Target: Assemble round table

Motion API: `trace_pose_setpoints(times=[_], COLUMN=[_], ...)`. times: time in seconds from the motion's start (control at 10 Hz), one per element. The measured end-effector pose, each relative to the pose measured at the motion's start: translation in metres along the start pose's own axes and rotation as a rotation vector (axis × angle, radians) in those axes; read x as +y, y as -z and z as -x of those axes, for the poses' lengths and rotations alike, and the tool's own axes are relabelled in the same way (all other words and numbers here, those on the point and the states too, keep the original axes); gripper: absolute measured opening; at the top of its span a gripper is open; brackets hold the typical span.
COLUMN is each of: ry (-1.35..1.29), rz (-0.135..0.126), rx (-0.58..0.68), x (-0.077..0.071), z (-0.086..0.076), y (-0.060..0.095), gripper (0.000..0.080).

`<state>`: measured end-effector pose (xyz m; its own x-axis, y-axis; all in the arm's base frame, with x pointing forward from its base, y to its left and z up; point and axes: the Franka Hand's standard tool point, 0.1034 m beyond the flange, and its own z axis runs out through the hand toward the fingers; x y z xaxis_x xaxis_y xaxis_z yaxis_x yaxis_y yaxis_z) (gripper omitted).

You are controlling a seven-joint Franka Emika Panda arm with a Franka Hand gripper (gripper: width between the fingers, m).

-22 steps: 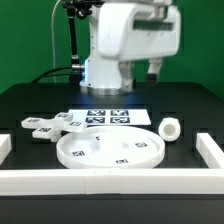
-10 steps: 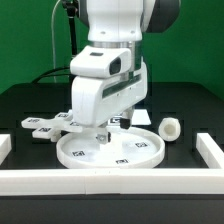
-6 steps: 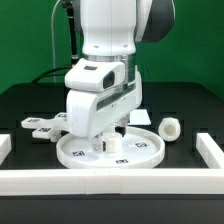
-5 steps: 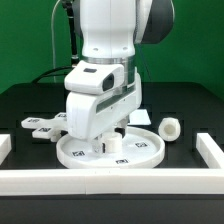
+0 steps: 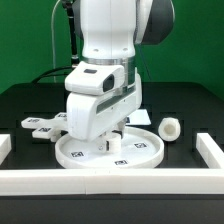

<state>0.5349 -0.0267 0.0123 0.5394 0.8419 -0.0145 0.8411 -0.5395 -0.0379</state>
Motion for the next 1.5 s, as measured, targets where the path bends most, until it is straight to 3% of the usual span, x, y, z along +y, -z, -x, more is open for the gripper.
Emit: trace_pose_setpoints(times=[0.5, 0.9, 1.5], ry=[0.001, 0.018, 0.095], rz=[0.000, 0.022, 0.003], rx=[0.000, 0.028, 0.015], x=[0.000, 0.013, -0.007], z=[0.000, -0.030, -0.072], y=[0.000, 0.001, 0.001], gripper=[0.0408, 0.0409, 0.0409])
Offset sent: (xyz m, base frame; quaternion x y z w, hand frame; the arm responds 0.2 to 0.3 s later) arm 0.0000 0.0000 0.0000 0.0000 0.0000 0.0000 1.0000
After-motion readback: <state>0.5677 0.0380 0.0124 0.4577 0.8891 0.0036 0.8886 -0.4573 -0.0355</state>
